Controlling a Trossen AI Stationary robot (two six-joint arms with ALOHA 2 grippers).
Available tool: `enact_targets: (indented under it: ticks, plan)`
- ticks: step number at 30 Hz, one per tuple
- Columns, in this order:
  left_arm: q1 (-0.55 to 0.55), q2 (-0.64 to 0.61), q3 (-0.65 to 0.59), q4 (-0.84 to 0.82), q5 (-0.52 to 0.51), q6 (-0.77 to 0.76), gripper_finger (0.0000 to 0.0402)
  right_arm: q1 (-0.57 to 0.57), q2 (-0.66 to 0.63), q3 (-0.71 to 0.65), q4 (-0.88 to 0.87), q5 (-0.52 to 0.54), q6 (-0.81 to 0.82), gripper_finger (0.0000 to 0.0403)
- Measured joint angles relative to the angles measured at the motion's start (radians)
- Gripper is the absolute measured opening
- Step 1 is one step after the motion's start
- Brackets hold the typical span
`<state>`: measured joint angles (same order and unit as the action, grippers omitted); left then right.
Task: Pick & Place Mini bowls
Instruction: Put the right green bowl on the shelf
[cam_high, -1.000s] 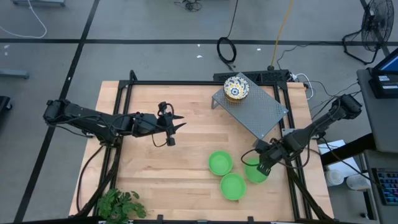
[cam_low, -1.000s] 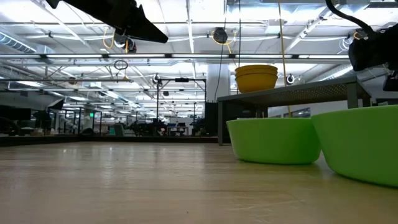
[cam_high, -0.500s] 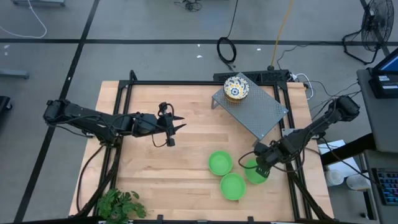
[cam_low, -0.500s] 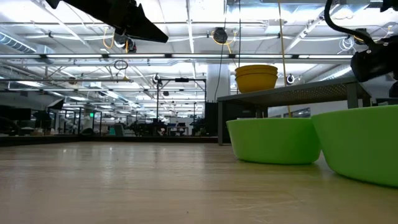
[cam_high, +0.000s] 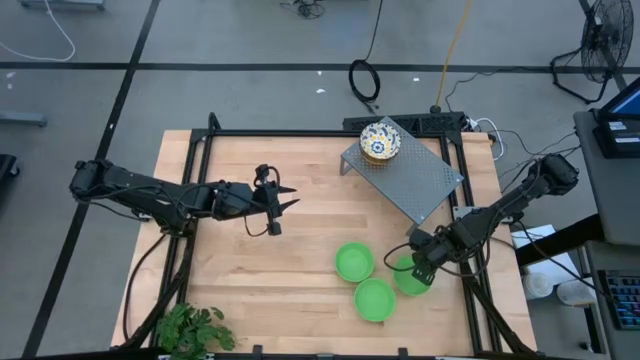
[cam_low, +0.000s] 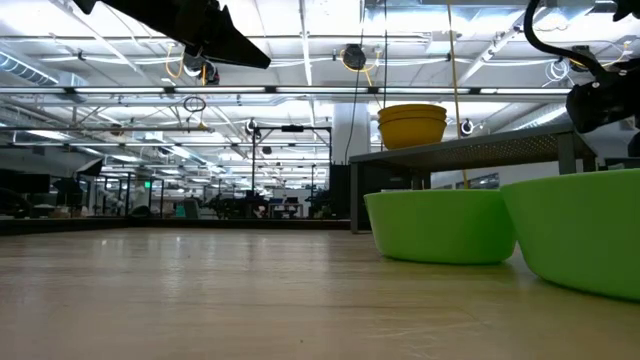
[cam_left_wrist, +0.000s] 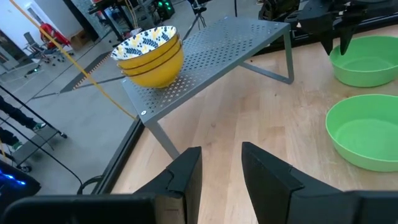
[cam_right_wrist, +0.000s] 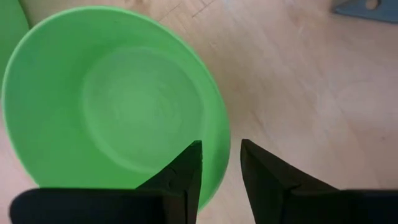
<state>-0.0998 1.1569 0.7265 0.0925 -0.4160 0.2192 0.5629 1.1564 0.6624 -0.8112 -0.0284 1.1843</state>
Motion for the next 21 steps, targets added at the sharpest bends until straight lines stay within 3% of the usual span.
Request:
enact_targets:
  ticks: [14,21]
  plan:
    - [0.000,0.000,0.000,0.001,0.000,0.000,0.0118,0.000,0.000,0.000,-0.001,-0.001,-0.055,0.0007]
    - [0.000,0.000,0.000,0.001,0.000,0.000,0.0118,0.000,-0.001,0.000,0.000,-0.002,-0.106,0.0003]
